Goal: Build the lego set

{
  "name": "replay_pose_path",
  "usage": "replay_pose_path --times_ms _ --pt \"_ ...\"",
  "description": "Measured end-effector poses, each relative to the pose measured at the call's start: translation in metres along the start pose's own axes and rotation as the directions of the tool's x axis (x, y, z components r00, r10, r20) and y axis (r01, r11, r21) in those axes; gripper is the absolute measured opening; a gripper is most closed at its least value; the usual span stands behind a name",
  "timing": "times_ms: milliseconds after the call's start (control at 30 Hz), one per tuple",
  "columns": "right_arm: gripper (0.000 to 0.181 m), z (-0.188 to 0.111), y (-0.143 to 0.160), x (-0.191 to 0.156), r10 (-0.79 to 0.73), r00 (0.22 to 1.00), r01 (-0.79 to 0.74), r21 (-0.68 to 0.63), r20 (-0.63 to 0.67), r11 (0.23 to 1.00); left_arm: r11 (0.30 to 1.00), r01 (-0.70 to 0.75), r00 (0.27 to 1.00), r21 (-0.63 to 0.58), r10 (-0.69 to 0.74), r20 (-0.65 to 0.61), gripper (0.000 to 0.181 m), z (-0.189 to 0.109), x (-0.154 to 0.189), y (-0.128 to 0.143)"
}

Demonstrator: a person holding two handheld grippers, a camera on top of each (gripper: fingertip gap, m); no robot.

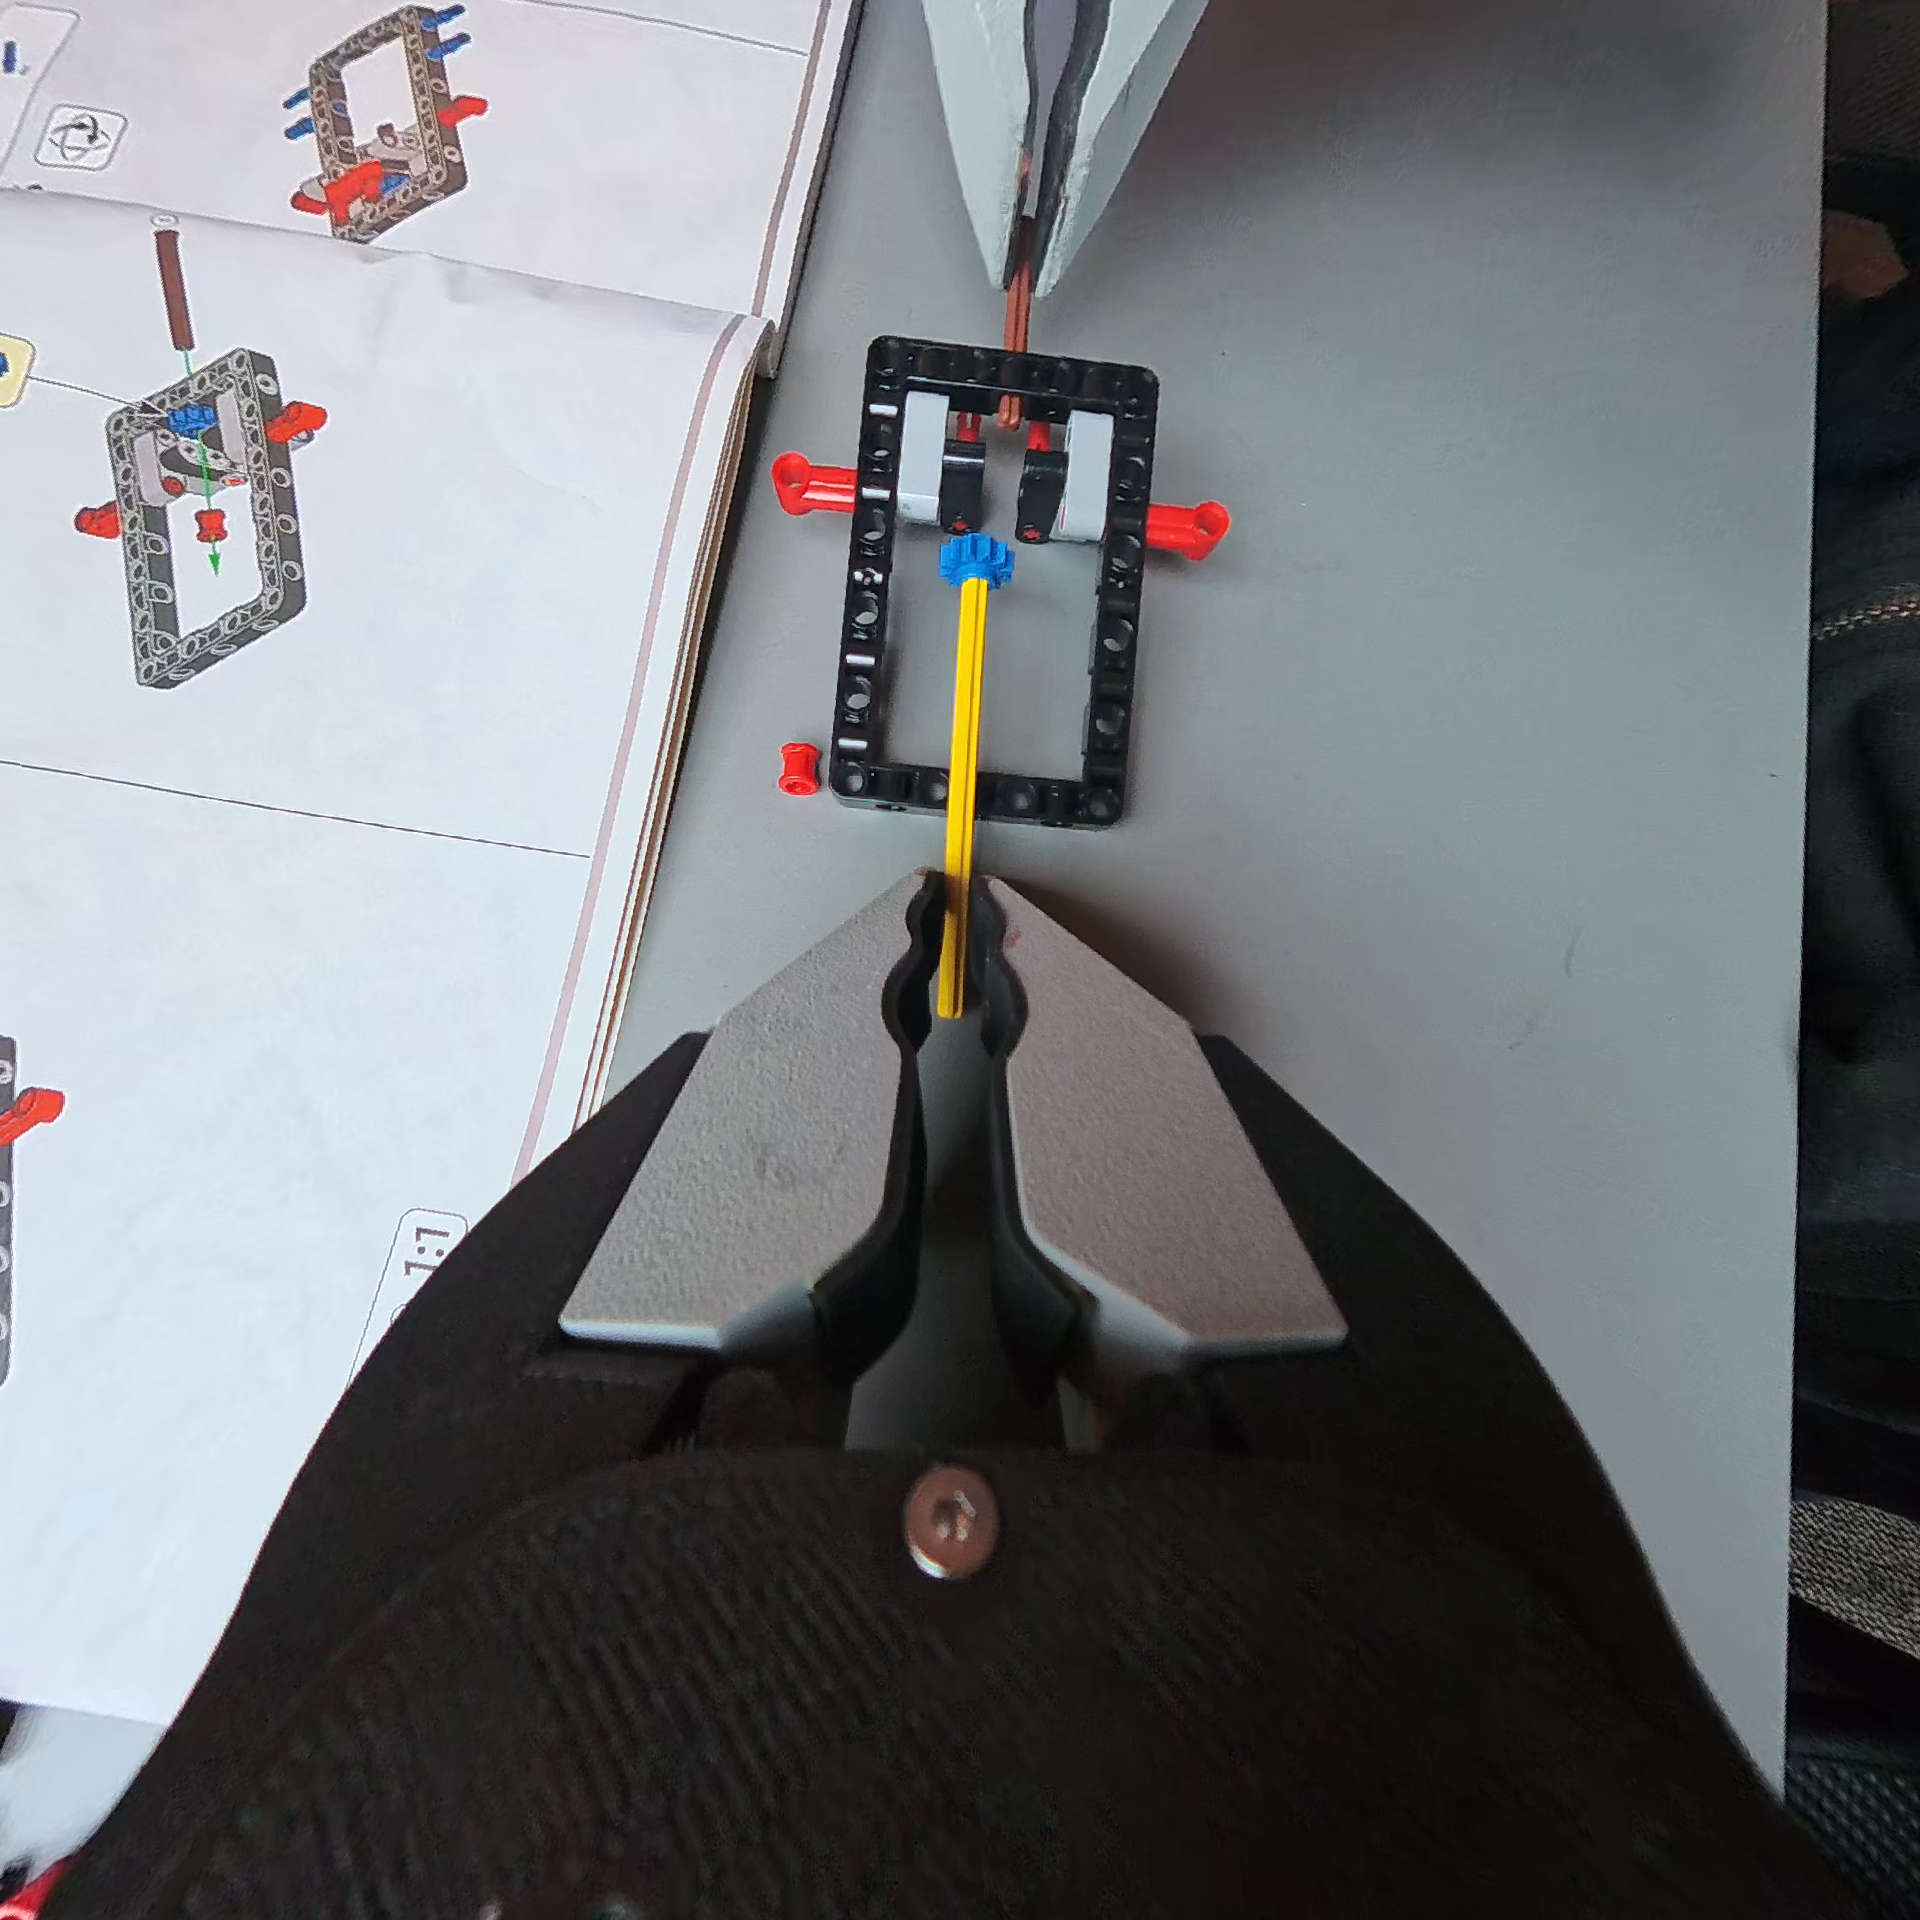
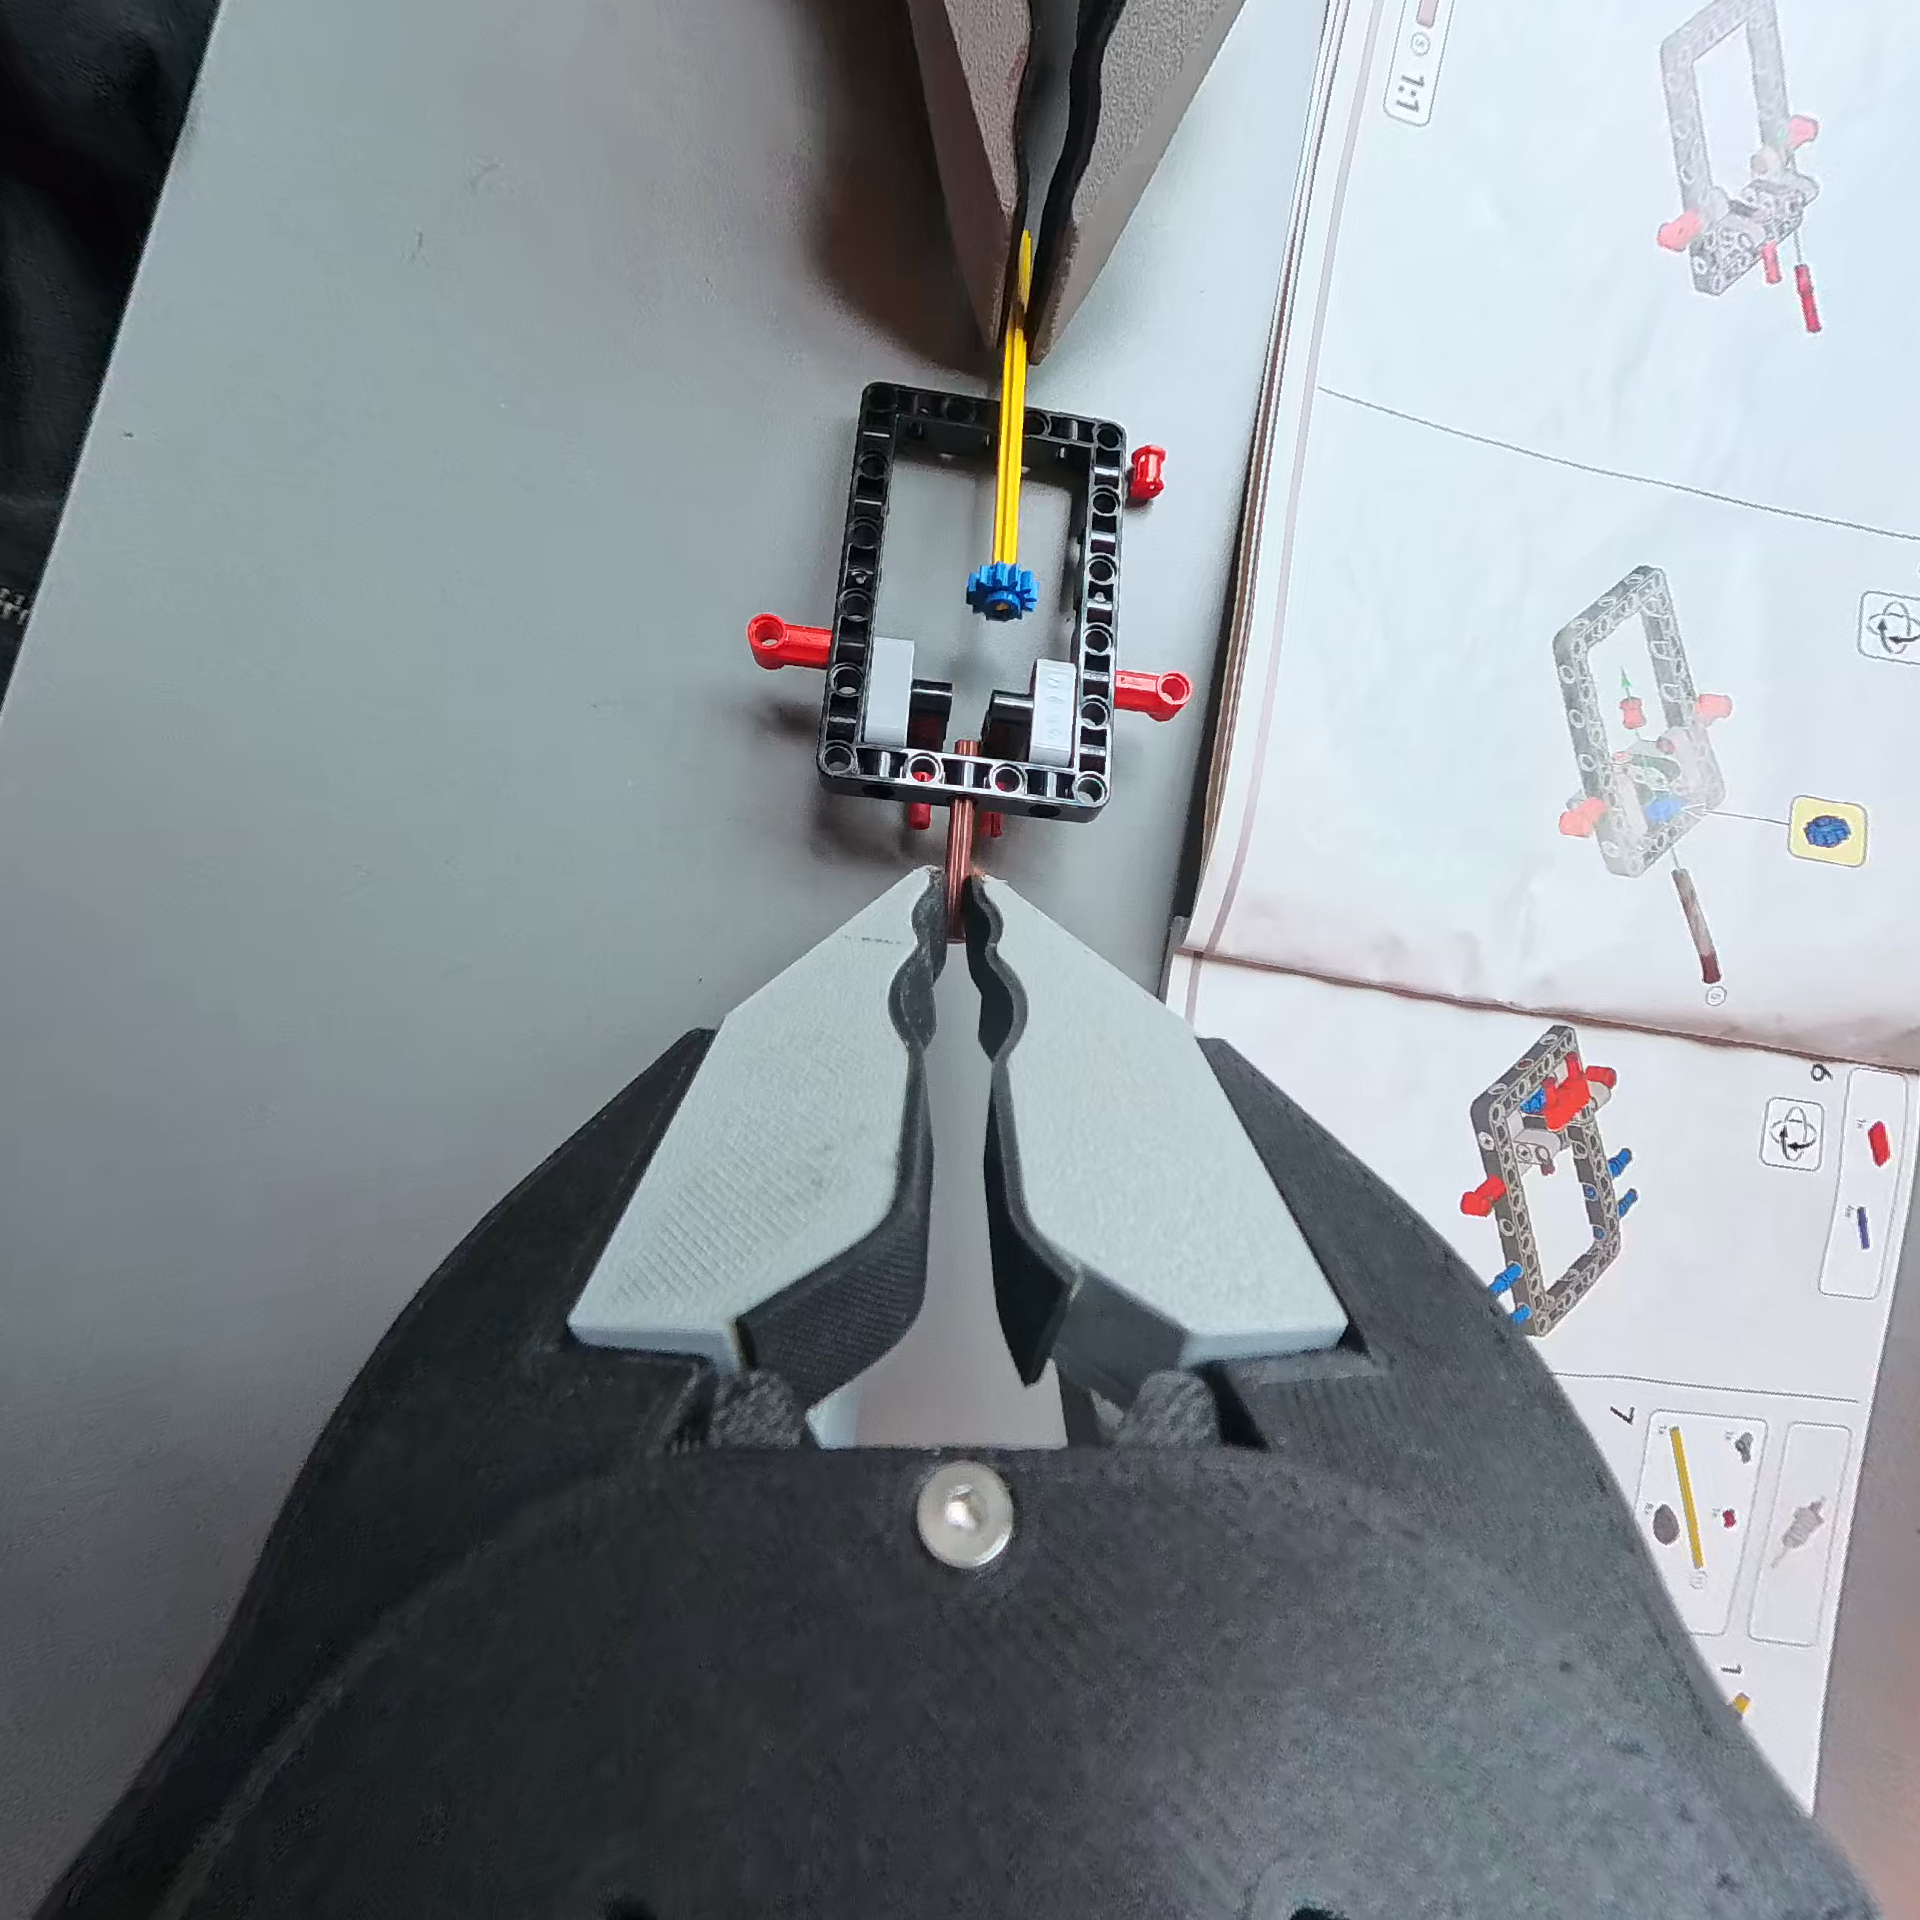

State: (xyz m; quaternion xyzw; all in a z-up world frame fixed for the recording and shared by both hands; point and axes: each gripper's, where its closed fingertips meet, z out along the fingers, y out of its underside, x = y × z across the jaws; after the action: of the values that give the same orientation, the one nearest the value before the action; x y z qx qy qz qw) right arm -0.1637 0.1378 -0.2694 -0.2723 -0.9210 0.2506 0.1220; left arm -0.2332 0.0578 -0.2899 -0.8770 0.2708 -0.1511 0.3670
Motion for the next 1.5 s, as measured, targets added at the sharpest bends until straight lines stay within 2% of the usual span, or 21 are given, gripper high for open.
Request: replay_pose_path --times_ms 567,633,800,1033,1100,1233,1367,1433,1500 --pt "0.002 -0.001 -0.001 -0.004 0.004 1.0 -0.004 0.026 0.011 1.0 1.0 0.002 1.0 -0.001 -0.002 -0.002 0.003 0.0 0.0 0.0" --pt "0.01 0.0 -0.001 -0.005 0.011 1.0 -0.012 0.025 0.013 1.0 1.0 0.002 1.0 -0.001 -0.002 -0.002 0.003 0.0 0.0 0.0" --pt "0.011 -0.002 -0.002 -0.003 0.014 1.0 -0.014 0.034 0.002 0.999 1.0 0.002 1.0 -0.001 -0.002 -0.002 0.003 0.0 0.0 0.0" --pt "0.022 -0.016 -0.001 -0.002 0.051 0.998 -0.05 0.059 -0.02 0.997 1.0 0.0 1.0 -0.001 0.0 -0.002 0.003 0.0 0.0 0.0" --pt "0.031 -0.03 -0.001 -0.005 0.105 0.994 -0.101 0.125 -0.028 0.987 1.0 -0.004 1.0 -0.001 0.004 -0.004 0.003 0.0 0.001 0.0" --pt "0.047 -0.068 0.002 -0.007 0.256 0.96 -0.197 0.376 -0.114 0.906 1.0 -0.014 1.0 -0.002 0.014 -0.008 0.003 0.0 0.002 0.0" --pt "0.049 -0.109 0.014 -0.005 0.396 0.893 -0.149 0.689 -0.214 0.709 0.999 -0.038 0.999 0.0 0.038 0.006 0.003 0.0 0.003 0.0" --pt "0.057 -0.111 0.026 -0.006 0.449 0.868 -0.166 0.727 -0.213 0.666 0.999 -0.048 0.998 0.019 0.047 0.028 0.002 -0.002 0.002 -0.002" --pt "0.065 -0.102 0.037 -0.004 0.478 0.854 -0.208 0.705 -0.207 0.678 0.997 -0.047 0.998 0.056 0.044 0.05 0.003 -0.007 0.001 -0.005"
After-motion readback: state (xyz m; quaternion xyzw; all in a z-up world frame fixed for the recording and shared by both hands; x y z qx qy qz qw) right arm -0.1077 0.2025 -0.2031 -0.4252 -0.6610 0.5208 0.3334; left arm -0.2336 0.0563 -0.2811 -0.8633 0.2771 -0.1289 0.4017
